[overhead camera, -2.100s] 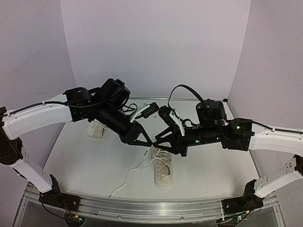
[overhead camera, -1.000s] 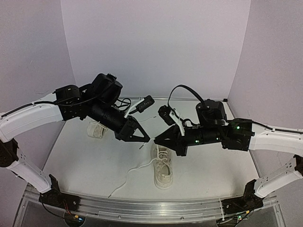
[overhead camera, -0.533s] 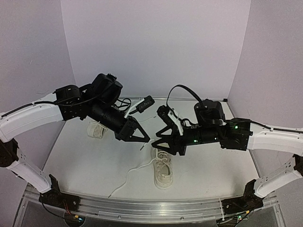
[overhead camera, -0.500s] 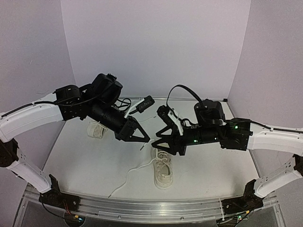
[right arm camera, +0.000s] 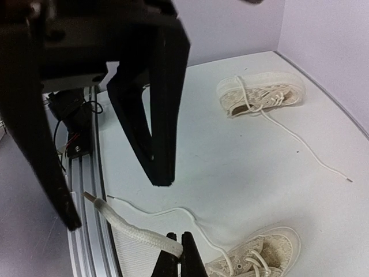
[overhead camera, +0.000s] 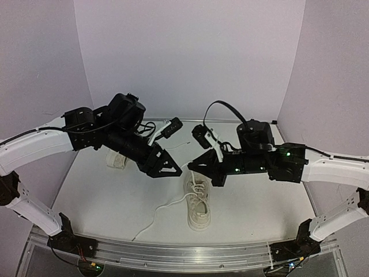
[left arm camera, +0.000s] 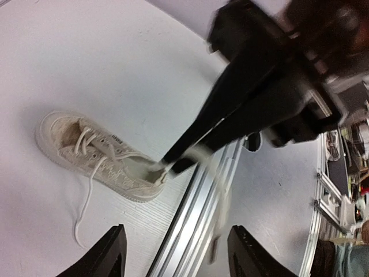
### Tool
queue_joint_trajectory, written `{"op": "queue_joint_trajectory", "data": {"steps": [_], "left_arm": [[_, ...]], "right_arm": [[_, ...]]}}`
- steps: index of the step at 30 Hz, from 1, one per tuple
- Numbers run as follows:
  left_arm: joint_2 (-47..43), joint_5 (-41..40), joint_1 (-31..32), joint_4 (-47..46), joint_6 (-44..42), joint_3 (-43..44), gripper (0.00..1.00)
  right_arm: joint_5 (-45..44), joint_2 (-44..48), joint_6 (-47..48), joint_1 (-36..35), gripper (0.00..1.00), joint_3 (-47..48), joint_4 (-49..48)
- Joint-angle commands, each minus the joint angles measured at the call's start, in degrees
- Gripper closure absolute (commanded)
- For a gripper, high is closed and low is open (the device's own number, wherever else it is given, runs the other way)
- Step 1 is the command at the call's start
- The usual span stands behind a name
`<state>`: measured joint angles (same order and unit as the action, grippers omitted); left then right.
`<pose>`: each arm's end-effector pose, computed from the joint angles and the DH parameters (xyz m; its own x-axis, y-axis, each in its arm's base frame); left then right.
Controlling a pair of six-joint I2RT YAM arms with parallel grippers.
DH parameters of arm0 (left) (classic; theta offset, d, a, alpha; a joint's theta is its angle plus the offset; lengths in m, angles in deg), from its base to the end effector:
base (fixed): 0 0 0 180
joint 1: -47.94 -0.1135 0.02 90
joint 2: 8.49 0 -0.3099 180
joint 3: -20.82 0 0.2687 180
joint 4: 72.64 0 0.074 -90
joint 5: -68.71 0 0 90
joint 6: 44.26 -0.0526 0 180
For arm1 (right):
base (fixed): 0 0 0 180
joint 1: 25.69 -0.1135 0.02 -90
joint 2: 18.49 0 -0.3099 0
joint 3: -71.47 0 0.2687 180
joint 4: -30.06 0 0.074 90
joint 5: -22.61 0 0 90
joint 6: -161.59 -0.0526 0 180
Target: Tie the shoes
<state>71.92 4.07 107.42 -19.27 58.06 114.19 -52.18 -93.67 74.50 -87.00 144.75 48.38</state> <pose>0.1445 -0.2895 0.4005 -0.5231 0.5076 -0.6846 0.8521 0.2930 -0.4337 0.1446 0.2929 0.3611 -0.1167 -0.3154 -0.9418 -0.9719 0.2316 0.0429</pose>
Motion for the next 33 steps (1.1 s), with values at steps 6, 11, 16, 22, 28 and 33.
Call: {"op": "queue_joint_trajectory", "data": {"steps": [6,11,16,22,28,33], "left_arm": [[-5.35,-20.09,0.19,9.99,8.74,-10.05,0.32],[-4.21,-20.82,0.43,11.0,11.03,-17.19,0.34],[-0.46,-21.32,1.87,11.11,12.32,-20.48,0.39],[4.37,-21.91,4.8,10.23,13.0,-21.67,0.45],[11.6,-22.27,8.01,6.91,14.33,-23.37,0.51],[18.24,-23.01,11.2,6.27,15.56,-22.8,0.57]], "right_arm": [[-20.63,19.01,-12.02,5.41,1.0,-6.64,1.53],[-24.47,23.71,-16.57,5.84,1.0,-8.51,4.88],[-20.82,24.4,-20.68,5.82,1.0,-12.13,5.39],[-19.6,25.31,-24.08,5.8,1.0,-15.69,5.39],[-18.84,27.51,-24.92,5.83,1.0,-16.88,6.17],[-18.75,30.0,-25.48,5.84,1.0,-17.96,8.05]]}}
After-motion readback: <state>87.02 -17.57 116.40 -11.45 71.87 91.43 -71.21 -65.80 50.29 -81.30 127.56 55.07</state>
